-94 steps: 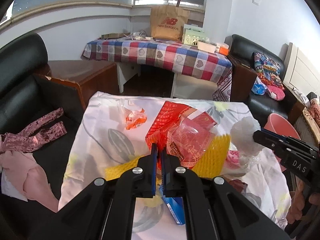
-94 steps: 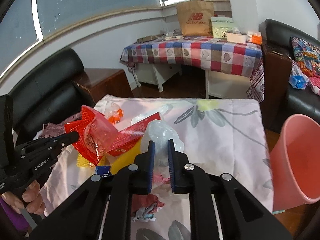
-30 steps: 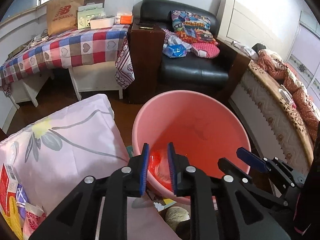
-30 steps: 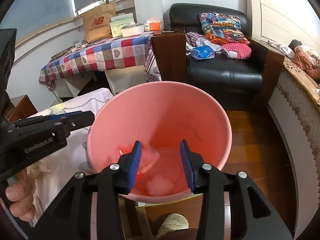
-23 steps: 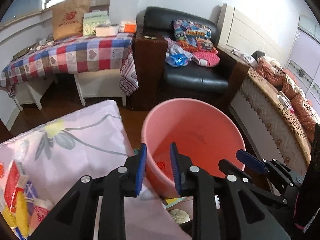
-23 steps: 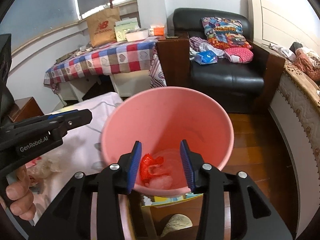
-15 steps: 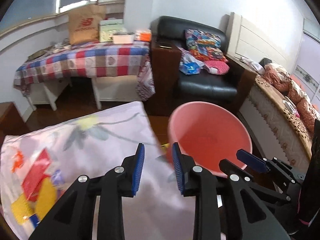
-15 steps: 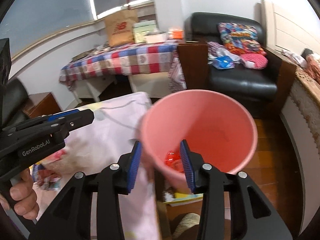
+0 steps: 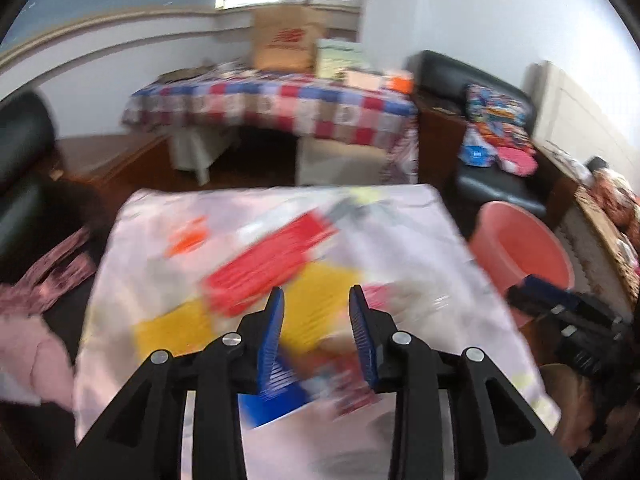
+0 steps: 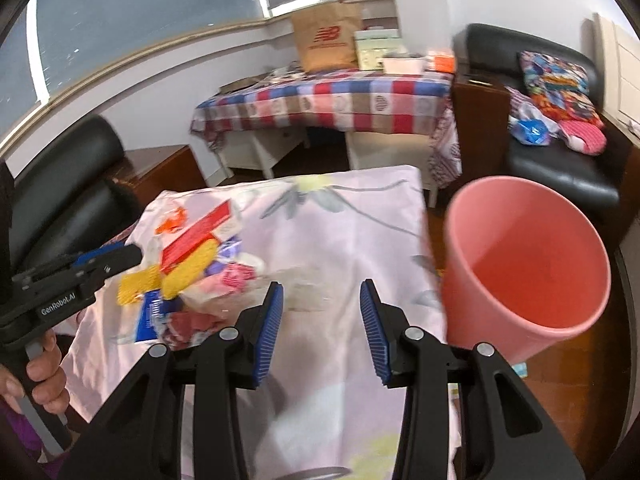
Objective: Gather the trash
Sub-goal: 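Move both tools back over the table toward the yellow foam nets, then grasp a yellow foam net with the left tool while the right tool grasps another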
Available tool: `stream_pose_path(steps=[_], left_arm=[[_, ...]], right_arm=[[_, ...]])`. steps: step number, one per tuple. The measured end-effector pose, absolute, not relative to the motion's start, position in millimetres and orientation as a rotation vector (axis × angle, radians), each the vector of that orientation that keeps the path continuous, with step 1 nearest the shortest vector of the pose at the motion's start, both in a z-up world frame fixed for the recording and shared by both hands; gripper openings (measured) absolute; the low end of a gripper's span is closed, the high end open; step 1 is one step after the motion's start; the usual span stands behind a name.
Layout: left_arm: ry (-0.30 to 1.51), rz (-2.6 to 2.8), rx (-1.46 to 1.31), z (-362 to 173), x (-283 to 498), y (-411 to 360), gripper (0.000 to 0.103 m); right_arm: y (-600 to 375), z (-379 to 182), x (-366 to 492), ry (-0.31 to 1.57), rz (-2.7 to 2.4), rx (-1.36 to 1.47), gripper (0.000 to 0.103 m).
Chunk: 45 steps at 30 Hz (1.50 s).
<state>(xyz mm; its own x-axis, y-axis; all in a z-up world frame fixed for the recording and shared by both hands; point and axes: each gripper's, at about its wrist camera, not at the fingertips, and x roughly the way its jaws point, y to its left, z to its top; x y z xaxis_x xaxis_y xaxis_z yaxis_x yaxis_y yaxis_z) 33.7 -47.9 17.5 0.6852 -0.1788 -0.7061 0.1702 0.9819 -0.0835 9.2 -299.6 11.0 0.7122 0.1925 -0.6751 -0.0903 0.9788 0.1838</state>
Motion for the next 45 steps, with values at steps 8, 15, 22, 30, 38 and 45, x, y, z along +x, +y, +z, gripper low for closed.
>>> stream_pose_path(steps=[8,15,22,30,38,45], left_arm=[[0.832,-0.020,-0.044,-9,20,36,0.034],[0.898,0.026,-0.106,-33,42,65,0.036],[0.967,0.034,-0.139,-60,61,71,0.036],[0.970,-0.006,-0.155,-68,70,64,0.036],[0.956,-0.007,-0.146,-68,68,65,0.004],[0.902,-0.024,-0.140,-52,56,69,0.003]], right_arm=[[-253,15,17,0.772,0.266,0.123,0.052],[-220,14,28,0.798,0.327,0.083,0.052],[-207,7,40,0.829,0.341,0.088,0.052],[-203,-6,53,0.871,0.348,0.111,0.052],[-193,-13,63,0.897,0.358,0.118,0.052],[-184,-23,75,0.929,0.374,0.136,0.052]])
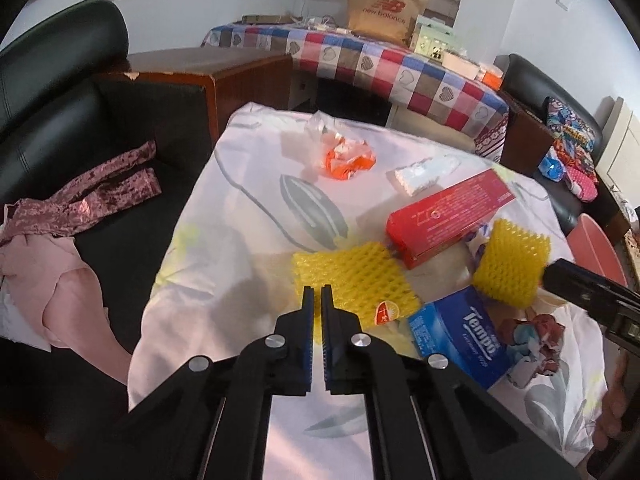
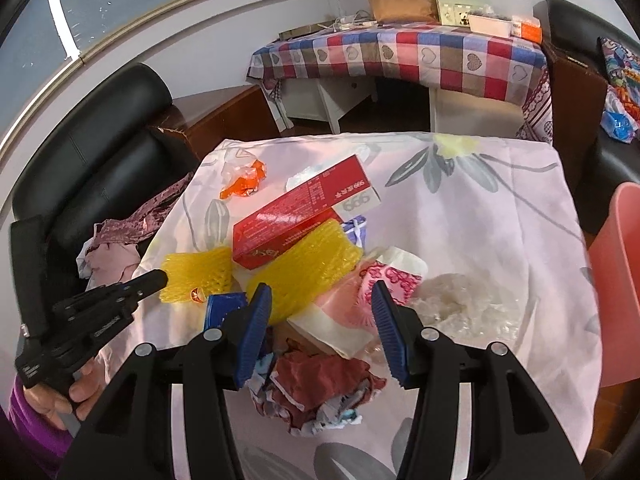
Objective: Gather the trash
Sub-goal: 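Grasp a yellow foam net with the left tool while the right tool grasps another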
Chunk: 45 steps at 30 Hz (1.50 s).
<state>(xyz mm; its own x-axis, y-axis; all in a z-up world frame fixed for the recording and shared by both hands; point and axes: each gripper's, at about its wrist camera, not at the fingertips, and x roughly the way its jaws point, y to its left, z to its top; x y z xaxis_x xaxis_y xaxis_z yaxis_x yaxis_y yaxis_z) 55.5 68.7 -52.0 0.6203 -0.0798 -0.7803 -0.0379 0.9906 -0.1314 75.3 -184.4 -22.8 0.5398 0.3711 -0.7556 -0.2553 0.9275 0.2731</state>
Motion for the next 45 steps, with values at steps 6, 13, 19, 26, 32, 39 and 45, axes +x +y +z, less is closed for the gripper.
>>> stream_pose_path(steps=[6,13,19,26,32,39,45], left_arm=[[0.871,-0.040,-0.148,-38,48,70,0.003],[0.851,-0.052,-0.141,-30,42,68,0.003],[0.842,-0.049,-0.139,-25,39,66,0.003],[0.798,-0.070,-0.131,-6,36,55,0.003],[0.748,-0.115,-0.120,18,37,33,0.003],[0.692,-0.219,-0.091,45,44,-18,0.003],[0.676,-0.326,-0.042,56,55,-80,0.003]], right_arm=[[-176,-26,84,0.926,0.363,0.122,0.052],[-176,-31,89,0.944,0.357,0.158,0.018],[-178,-23,82,0.898,0.374,0.142,0.008],[-189,-1,68,0.814,0.367,0.132,0.008],[-211,19,58,0.750,0.324,0.130,0.008],[-256,35,49,0.697,0.218,0.137,0.008],[-314,36,37,0.681,0.092,0.172,0.008]])
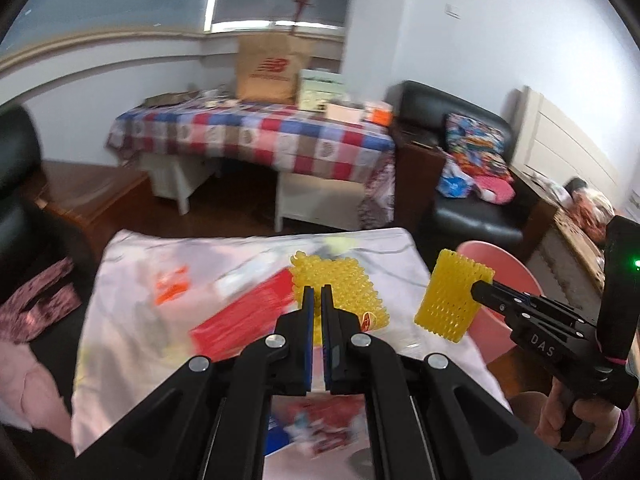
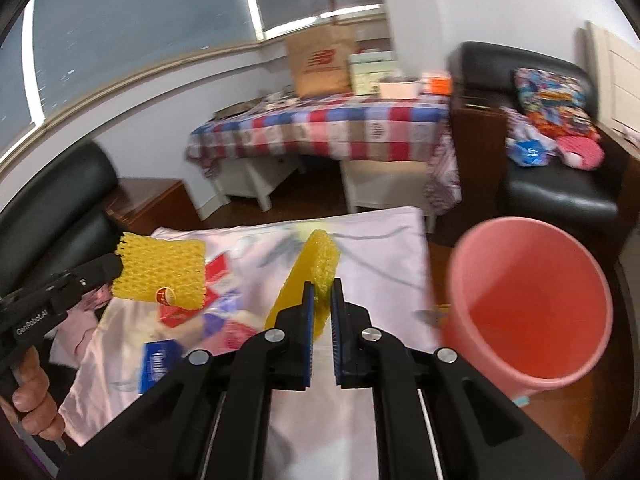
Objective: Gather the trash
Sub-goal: 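Grasp a yellow foam net with the left tool while the right tool grasps another, then carry both yellow foam nets to the pink bin and release them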
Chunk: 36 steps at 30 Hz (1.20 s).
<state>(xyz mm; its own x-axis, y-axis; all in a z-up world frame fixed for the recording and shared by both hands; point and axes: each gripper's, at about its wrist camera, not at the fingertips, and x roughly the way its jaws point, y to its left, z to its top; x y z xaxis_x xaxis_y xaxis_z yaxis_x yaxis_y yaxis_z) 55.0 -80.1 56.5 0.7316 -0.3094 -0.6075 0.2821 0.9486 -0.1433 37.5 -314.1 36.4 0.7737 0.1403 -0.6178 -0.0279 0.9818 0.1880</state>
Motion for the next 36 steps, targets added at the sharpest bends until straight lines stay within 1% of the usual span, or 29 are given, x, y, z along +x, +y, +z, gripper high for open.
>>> stream_pose_path(steps=[13,21,26,36], left_arm=[[0.700,-0.521,0.052,56,81,-217,0.003],[0.739,-0.601,0.124,38,100,-293,0.003],[0.785,-0.621,0.164,15,108,-327,0.003],[0.857,-0.628,0.204,-20,113,-353,0.003]], right_arm=[[-437,31,23,0.656,-0.159,0.204,0.008],[-473,8,25,0.695,-0.240,0.190,0.008],[-481,-9,28,0.724,-0.263,0.167,0.008],[-486,-27,35,0.767,-0.269,0.160,0.008]])
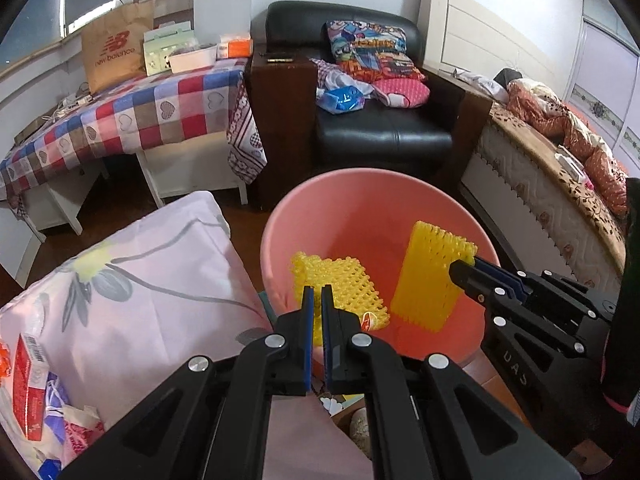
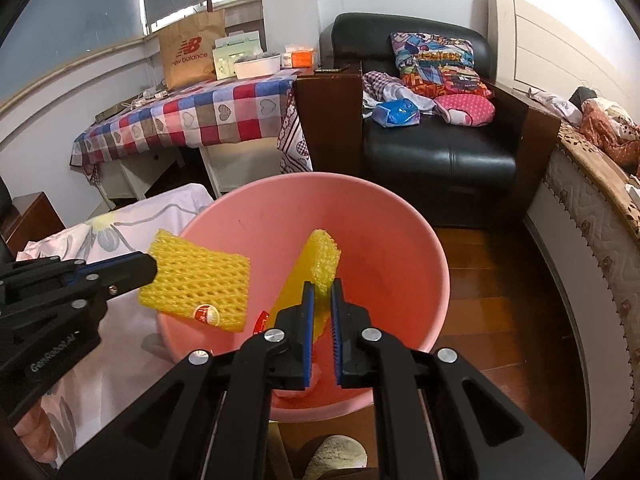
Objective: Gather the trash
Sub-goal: 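Carry both yellow foam nets to the pink bin and release them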
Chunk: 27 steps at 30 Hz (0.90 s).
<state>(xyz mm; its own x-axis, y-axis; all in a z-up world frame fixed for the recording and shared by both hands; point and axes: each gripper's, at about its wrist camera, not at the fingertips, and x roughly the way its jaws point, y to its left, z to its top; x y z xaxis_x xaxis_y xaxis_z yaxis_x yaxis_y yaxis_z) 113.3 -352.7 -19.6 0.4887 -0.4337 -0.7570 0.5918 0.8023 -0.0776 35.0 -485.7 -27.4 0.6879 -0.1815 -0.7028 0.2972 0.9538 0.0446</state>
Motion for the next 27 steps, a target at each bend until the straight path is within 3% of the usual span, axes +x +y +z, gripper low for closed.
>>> stream_pose_path(steps=[9,11,13,14,27], left_arm=[[0.866,-0.642,0.182,-19,116,-364,0.006],[0.863,-0.640,0.179,-18,115,-364,0.010],[0.857,-0.640,0.172,-16,114,-362,0.022],[0.854,-0.638,0.170,-15,113,-361,0.026],[0.799,-0.648,0.106,12,103,-340,0.032]], right_arm=[[-492,-29,35,0.794,-0.281,0.177,0.010],[-494,-28,34,0.792,-0.282,0.186,0.018],[-496,-26,31,0.782,-0.289,0.191,0.037],[-496,-25,30,0.779,-0.290,0.193,0.039],[-491,-3,18,0.737,-0.296,0.187,0.040]])
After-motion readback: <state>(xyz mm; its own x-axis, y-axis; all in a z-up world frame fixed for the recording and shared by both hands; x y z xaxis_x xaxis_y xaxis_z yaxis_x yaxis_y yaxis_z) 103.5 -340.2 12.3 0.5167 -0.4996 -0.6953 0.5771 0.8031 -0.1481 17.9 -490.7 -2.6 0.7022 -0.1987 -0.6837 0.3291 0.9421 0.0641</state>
